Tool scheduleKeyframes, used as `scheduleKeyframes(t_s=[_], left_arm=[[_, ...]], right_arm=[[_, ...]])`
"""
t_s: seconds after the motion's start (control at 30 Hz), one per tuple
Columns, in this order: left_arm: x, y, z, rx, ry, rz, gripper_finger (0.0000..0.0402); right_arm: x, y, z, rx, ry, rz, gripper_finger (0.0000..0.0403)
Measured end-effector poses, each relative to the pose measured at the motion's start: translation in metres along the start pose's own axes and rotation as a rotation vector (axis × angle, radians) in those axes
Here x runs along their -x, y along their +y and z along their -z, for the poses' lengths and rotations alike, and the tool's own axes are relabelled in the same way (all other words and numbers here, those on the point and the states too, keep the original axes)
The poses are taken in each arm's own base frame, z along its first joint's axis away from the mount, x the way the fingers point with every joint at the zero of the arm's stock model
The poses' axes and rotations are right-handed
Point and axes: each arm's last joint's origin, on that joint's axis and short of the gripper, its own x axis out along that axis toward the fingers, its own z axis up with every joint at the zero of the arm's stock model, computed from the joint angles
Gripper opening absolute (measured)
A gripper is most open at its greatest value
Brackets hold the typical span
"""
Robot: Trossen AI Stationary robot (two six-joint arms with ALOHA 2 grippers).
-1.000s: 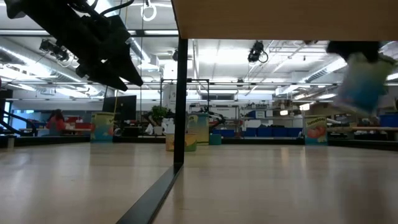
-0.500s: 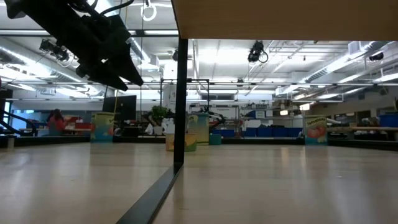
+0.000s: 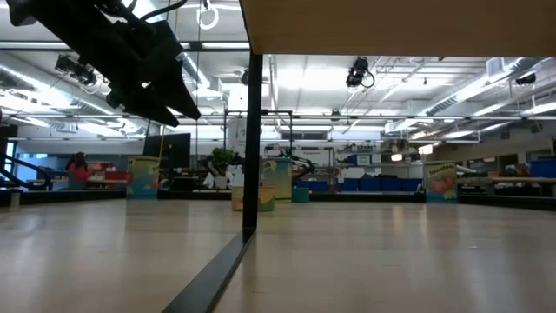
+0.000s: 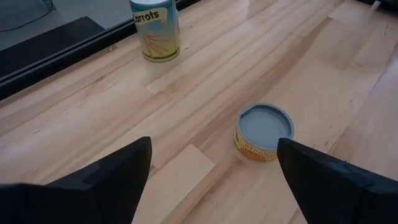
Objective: Pick and place cans onto a shelf
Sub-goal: Put the canned cherries aligned with the other canned cherries on the shelf
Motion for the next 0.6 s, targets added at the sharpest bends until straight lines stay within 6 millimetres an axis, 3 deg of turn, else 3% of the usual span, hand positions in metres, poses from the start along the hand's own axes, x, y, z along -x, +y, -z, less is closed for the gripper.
scheduleKeyframes(t_s=[0.13, 0.2, 0.3, 0.6], left_arm=[[0.0, 0.0, 0.0, 0.001, 0.0, 0.0, 0.0354], [0.0, 0.0, 0.0, 0.001, 0.0, 0.0, 0.0354], [0.0, 0.0, 0.0, 0.001, 0.0, 0.0, 0.0354], [0.0, -0.002, -0.002, 0.018, -0.013, 0.012, 0.0354]], right_arm=[[-0.017, 0.006, -0.007, 0.113, 0.155, 0.014, 0.0316], [-0.019, 0.01, -0.015, 0.164, 0.148, -0.035, 0.0316], [-0.01, 0.014, -0.021, 0.232, 0.134, -0.133, 0.0316], [0.015, 0.009, -0.016, 0.303, 0.033, -0.124, 0.0316]])
